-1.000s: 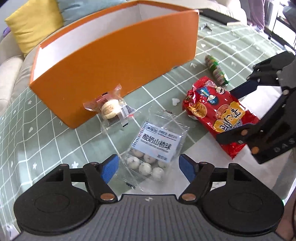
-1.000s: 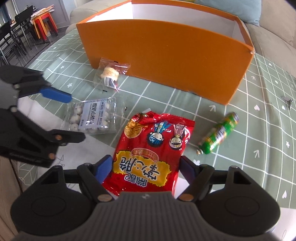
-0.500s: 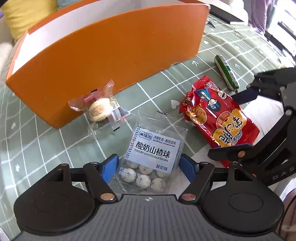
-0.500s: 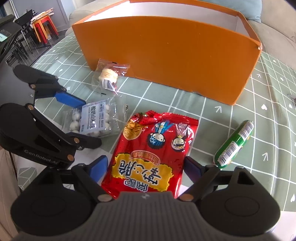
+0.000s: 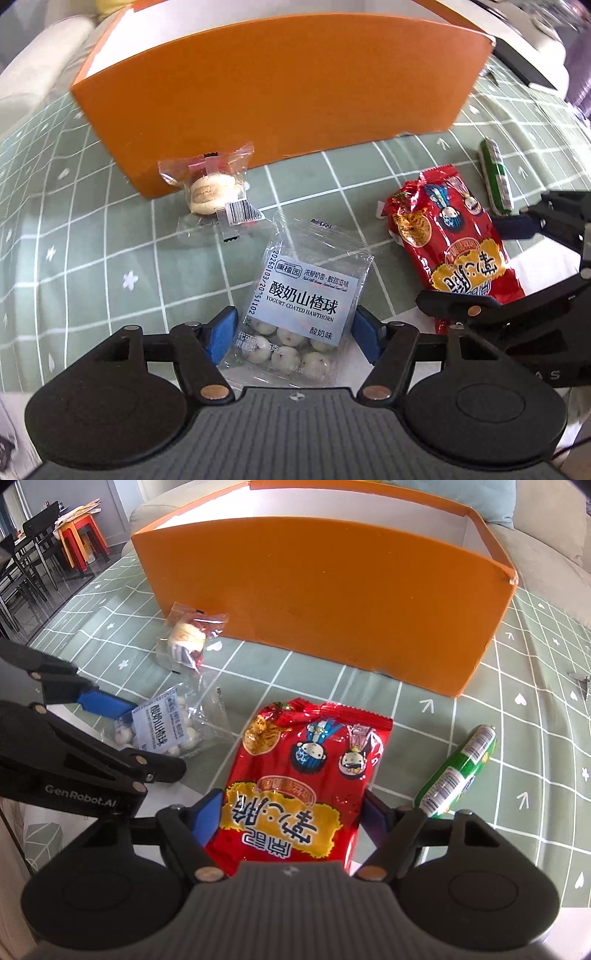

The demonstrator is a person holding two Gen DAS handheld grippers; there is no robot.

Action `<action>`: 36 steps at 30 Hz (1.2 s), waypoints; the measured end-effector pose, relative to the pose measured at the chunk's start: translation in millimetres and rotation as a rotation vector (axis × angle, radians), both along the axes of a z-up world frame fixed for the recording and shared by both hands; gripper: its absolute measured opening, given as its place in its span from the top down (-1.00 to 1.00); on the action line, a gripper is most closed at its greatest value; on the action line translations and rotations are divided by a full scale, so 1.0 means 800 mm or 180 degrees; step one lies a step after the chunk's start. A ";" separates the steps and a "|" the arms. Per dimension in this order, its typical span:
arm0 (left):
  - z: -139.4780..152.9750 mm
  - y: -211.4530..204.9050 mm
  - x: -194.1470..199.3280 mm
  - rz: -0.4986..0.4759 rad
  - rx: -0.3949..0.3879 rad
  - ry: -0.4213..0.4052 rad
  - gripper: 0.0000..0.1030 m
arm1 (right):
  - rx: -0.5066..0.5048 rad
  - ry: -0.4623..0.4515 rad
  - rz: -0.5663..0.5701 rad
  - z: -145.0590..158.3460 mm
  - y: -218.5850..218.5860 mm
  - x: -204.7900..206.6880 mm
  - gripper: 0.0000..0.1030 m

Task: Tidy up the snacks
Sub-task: 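Lift both snacks and carry them over the orange box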

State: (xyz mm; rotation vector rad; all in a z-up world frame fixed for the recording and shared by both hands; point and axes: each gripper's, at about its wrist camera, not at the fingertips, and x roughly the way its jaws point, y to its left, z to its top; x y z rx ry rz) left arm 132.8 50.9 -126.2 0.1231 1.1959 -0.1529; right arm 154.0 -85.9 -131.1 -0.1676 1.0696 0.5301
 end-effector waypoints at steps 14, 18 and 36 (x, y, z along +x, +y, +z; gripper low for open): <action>0.017 0.007 -0.042 0.0699 -0.0178 -0.0137 -0.34 | -0.0021 -0.0005 -0.0049 0.009 -0.005 -0.007 -0.35; 0.026 0.015 -0.057 0.0845 -0.0346 -0.0221 -0.32 | -0.0012 -0.0053 -0.0025 0.015 -0.005 -0.011 -0.35; 0.124 0.027 -0.039 0.1105 -0.0412 -0.0826 -0.32 | 0.0239 -0.0578 0.0023 0.097 -0.008 -0.010 -0.35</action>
